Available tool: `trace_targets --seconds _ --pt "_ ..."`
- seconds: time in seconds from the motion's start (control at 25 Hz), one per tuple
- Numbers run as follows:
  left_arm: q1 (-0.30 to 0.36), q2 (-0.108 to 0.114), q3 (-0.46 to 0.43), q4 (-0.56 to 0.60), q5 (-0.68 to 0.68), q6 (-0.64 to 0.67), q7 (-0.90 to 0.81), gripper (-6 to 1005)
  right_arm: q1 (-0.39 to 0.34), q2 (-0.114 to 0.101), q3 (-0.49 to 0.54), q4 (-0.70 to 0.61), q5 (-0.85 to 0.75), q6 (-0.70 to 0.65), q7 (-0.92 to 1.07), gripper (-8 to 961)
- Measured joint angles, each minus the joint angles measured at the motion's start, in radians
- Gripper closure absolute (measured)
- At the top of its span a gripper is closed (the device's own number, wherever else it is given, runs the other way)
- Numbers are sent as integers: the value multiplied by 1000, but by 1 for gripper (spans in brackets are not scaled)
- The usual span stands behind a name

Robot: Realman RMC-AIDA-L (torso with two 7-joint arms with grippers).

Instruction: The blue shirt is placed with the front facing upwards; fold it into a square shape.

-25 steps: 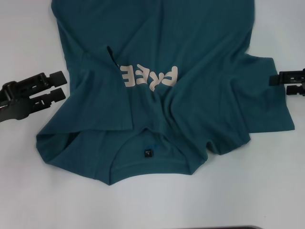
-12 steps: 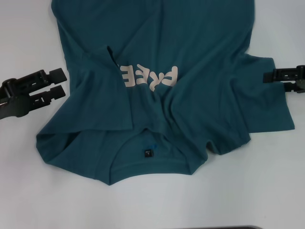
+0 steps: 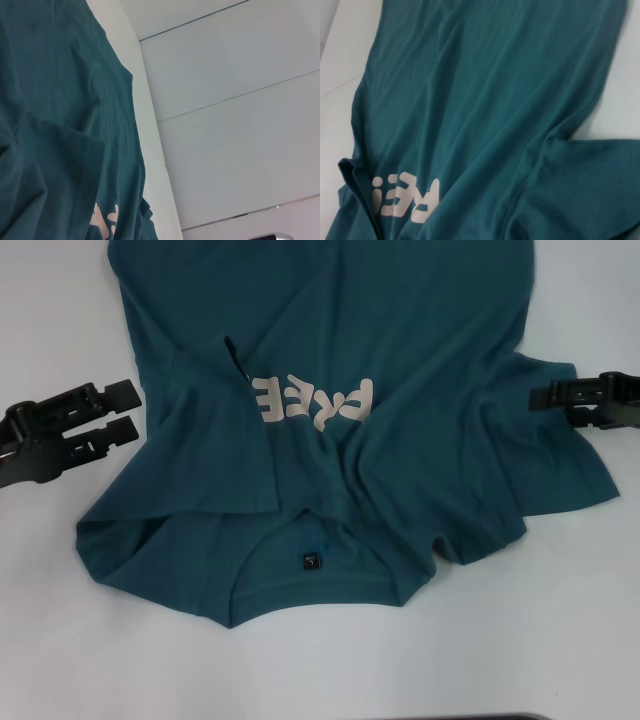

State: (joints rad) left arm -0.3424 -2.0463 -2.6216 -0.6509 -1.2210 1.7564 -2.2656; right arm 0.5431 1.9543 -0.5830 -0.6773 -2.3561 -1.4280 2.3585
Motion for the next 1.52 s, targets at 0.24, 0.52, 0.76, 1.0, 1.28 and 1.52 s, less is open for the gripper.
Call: trace_targets --seconds 0.24,0.52,0.76,1.0,1.28,1.52 --pt "0 0 0 8 0 0 0 217 8 0 0 2 -4 -5 -2 54" --pt "0 0 0 8 0 -7 -1 217 4 -11 0 -6 -7 -6 -1 55" --pt "0 0 0 8 0 -9 -4 218 9 -20 -1 -7 -28 -5 2 55" --pt "0 0 0 8 0 -11 -4 218 18 -16 -8 -8 -58 3 6 56" --pt "0 0 0 8 0 -12 -5 218 20 -19 -13 -8 -60 4 9 56" --pt "0 0 0 8 0 -19 -7 218 18 -24 -13 -10 -60 5 9 57"
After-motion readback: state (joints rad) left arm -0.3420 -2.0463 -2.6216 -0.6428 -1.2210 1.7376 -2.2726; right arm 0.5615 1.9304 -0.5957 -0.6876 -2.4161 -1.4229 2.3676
